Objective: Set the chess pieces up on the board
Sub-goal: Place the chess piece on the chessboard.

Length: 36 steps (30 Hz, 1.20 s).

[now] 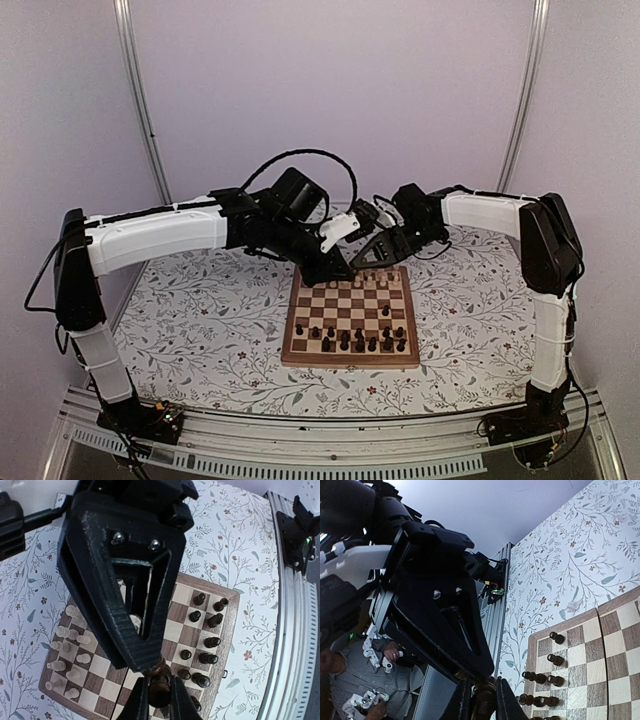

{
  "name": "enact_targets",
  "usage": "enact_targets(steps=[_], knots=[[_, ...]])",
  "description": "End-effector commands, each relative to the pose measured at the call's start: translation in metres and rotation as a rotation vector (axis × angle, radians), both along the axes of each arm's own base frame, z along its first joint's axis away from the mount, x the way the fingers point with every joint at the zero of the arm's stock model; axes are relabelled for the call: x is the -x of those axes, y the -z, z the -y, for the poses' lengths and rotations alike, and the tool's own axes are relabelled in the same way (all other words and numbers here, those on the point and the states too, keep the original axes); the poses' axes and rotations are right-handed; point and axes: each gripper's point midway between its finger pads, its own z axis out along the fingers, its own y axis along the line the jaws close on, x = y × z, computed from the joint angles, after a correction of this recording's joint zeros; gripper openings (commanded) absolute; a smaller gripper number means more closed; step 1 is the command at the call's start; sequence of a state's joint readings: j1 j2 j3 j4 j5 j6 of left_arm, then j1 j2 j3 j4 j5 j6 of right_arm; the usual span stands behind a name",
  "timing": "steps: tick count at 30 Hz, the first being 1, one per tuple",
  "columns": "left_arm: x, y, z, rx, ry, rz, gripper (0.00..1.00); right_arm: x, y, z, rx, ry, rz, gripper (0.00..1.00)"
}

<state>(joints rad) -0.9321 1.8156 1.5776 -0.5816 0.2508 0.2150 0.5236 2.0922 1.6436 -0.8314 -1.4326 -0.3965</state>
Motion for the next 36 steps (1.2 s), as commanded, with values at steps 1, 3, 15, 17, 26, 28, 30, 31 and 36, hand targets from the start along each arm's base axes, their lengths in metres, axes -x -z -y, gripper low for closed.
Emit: enact_targets(steps=[1, 3, 15, 17, 26, 28, 30, 31, 36], knots=[[-0.001, -0.005, 0.005, -0.004, 0.001, 0.034, 0.01, 0.0, -0.006, -0.001, -0.031, -0.01, 0.017, 0.07], [-0.001, -0.003, 0.003, -0.016, -0.007, 0.032, 0.01, -0.002, -0.005, 0.0, -0.016, -0.002, 0.046, 0.06], [0.06, 0.045, -0.069, -0.185, -0.076, -0.184, 0.03, -0.02, 0.014, 0.02, 0.202, 0.102, 0.382, 0.05], [0.07, 0.056, -0.079, -0.211, -0.094, -0.223, 0.03, -0.02, 0.013, 0.022, 0.219, 0.11, 0.413, 0.05], [0.072, 0.101, -0.096, -0.318, -0.223, -0.29, 0.04, -0.024, 0.008, 0.029, 0.261, 0.136, 0.496, 0.05], [0.069, 0.107, -0.096, -0.328, -0.243, -0.287, 0.04, -0.023, 0.008, 0.03, 0.262, 0.137, 0.5, 0.05], [0.064, 0.111, -0.097, -0.341, -0.259, -0.272, 0.04, -0.022, 0.009, 0.031, 0.269, 0.138, 0.505, 0.05], [0.063, 0.113, -0.097, -0.345, -0.263, -0.269, 0.04, -0.022, 0.01, 0.032, 0.272, 0.14, 0.508, 0.05], [0.062, 0.124, -0.093, -0.365, -0.255, -0.286, 0.04, -0.021, 0.013, 0.034, 0.28, 0.143, 0.517, 0.05]])
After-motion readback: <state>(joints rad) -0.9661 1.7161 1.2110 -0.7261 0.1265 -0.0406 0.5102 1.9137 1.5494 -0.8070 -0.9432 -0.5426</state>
